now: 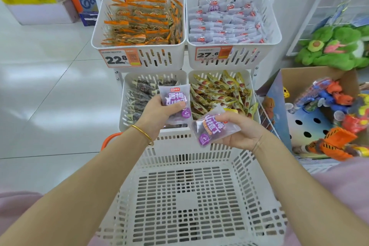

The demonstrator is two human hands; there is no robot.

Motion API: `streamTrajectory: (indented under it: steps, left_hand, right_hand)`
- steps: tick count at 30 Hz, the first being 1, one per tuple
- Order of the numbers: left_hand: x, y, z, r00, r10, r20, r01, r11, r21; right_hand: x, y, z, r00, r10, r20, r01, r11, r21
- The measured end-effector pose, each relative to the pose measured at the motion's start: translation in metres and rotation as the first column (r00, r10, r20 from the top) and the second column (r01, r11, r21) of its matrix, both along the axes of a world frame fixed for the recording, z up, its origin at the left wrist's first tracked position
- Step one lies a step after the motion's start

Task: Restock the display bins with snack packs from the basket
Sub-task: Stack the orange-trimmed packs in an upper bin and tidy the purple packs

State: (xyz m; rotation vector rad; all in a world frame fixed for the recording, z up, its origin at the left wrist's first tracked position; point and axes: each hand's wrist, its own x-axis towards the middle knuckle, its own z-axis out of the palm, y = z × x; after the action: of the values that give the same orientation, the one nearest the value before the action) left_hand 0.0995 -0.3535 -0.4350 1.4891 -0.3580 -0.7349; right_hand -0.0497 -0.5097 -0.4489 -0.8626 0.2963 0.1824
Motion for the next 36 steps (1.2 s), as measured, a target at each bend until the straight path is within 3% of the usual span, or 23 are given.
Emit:
streamTrajectory:
  steps: [3,6,10,16,20,22,25,28,30,33,36]
  left_hand:
    - [0.005,-0.006,0.004,0.999,-0.018,0.046,0.016,0.999,0.035]
    - [0.008,-0.017,0.016,0.994,-0.102,0.028,0.101,0.994,0.035]
    - [0.017,-0.042,0.036,0.995,-0.097,-0.013,0.098,0.994,0.055]
    - [0.044,-0.082,0.083,0.907,-0.337,0.253,0.341,0.940,0.030]
    - [0.066,-0.125,0.110,0.802,-0.291,0.521,0.280,0.954,0.103]
    - [0.085,-0.152,0.119,0.688,-0.275,0.672,0.268,0.956,0.117]
    - [0.124,-0.189,0.126,0.413,-0.162,0.896,-0.073,0.975,0.210]
    - [0.158,-0.210,0.124,0.238,-0.292,0.927,-0.305,0.883,0.356]
    - [0.174,-0.219,0.118,0.209,-0.383,0.900,-0.344,0.832,0.434]
    - [0.189,-0.224,0.108,0.194,-0.346,0.918,-0.348,0.850,0.395]
    - [0.194,-0.221,0.101,0.193,-0.229,0.954,-0.342,0.895,0.284]
  right_hand:
    - [0.001,-0.013,0.012,0.998,0.030,-0.054,-0.038,0.985,-0.167]
    - [0.008,-0.026,0.036,1.000,-0.012,0.001,0.012,0.930,-0.367]
    - [0.030,-0.043,0.072,0.989,0.004,0.146,0.091,0.761,-0.642]
    - [0.067,-0.089,0.131,0.970,0.169,0.176,0.060,0.535,-0.843]
    - [0.095,-0.126,0.166,0.968,0.238,0.081,0.006,0.300,-0.954]
    - [0.110,-0.148,0.182,0.977,0.178,0.118,0.072,0.246,-0.967]
    - [0.135,-0.183,0.198,0.962,0.013,0.274,0.267,0.195,-0.944]
    - [0.172,-0.211,0.201,0.913,-0.064,0.403,0.408,0.145,-0.901]
    - [0.200,-0.224,0.200,0.915,-0.041,0.401,0.403,0.101,-0.909]
    - [0.241,-0.236,0.198,0.926,0.035,0.375,0.376,-0.029,-0.926]
    - [0.278,-0.234,0.191,0.964,0.118,0.238,0.261,-0.255,-0.931]
